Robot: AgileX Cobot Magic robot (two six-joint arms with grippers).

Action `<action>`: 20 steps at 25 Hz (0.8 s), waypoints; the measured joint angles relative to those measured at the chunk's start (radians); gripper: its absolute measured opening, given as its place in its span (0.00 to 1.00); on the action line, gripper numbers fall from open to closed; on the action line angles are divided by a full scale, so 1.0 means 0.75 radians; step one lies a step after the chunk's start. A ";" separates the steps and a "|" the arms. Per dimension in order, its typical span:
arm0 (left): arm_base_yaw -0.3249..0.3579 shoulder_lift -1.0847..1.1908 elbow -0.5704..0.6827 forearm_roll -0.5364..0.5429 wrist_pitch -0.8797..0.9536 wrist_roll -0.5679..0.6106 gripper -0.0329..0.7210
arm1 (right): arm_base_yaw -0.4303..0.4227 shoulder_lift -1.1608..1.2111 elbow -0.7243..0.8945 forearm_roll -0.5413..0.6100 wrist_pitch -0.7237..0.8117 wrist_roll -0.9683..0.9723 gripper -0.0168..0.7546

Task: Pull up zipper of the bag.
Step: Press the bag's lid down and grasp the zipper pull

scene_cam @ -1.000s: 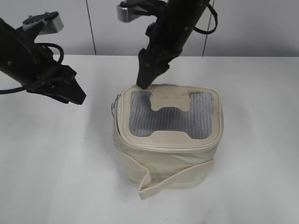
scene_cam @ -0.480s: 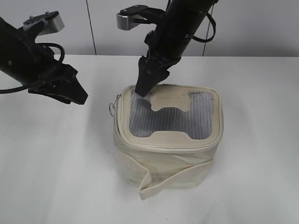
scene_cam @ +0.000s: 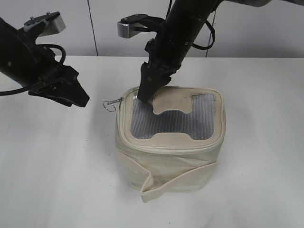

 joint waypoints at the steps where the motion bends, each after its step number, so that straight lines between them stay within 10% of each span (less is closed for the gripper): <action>1: 0.000 0.000 0.000 0.000 0.000 0.000 0.48 | 0.000 0.000 0.000 0.001 0.005 0.000 0.43; 6: 0.000 0.000 -0.001 -0.003 0.000 0.002 0.48 | 0.000 0.001 -0.003 0.001 0.011 0.000 0.14; 20: -0.002 0.000 -0.002 -0.177 0.050 0.242 0.54 | 0.001 0.000 -0.027 -0.012 0.011 0.013 0.12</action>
